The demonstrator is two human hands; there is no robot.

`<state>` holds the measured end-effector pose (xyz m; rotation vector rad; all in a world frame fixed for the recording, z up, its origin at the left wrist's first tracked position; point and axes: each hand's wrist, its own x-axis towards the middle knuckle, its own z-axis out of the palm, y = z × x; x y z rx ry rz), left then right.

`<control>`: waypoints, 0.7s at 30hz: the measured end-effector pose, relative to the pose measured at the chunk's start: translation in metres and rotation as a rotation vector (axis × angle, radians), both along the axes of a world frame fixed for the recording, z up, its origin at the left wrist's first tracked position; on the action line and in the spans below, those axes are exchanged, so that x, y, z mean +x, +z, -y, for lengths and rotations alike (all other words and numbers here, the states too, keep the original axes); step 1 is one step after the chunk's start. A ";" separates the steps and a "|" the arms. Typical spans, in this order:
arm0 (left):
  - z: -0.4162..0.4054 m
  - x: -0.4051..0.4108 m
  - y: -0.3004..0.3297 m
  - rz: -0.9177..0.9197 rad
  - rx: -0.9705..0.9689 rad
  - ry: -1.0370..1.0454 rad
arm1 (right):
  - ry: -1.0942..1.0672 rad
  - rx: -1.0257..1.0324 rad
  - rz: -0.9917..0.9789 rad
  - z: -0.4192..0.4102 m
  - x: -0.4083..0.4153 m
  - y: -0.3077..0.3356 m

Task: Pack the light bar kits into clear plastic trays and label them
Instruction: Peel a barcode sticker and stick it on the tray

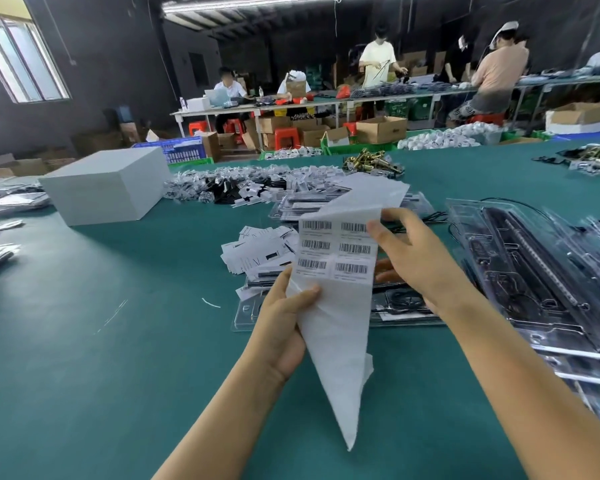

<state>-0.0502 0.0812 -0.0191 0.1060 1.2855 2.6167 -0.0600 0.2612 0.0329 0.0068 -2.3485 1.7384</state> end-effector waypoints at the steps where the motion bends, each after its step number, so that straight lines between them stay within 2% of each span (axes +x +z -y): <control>1: -0.002 0.001 -0.001 -0.003 -0.006 0.001 | 0.043 -0.099 0.025 -0.001 -0.001 -0.001; 3: -0.005 0.002 -0.003 -0.002 -0.036 0.000 | 0.088 -0.272 0.054 -0.002 -0.004 -0.003; 5: -0.007 0.003 -0.005 0.001 -0.069 -0.008 | 0.079 -0.335 0.051 -0.002 -0.007 -0.006; 8: -0.006 0.004 -0.005 -0.026 -0.075 -0.069 | 0.022 -0.212 0.043 -0.004 -0.013 -0.012; 13: 0.001 -0.002 -0.004 0.069 -0.114 -0.071 | 0.099 -0.131 0.139 -0.001 -0.017 -0.029; 19: 0.024 -0.015 -0.005 0.178 0.078 -0.207 | 0.232 -0.079 0.203 0.006 -0.019 -0.041; 21: 0.024 -0.016 -0.006 0.155 -0.010 -0.217 | 0.253 -0.047 0.208 0.008 -0.017 -0.042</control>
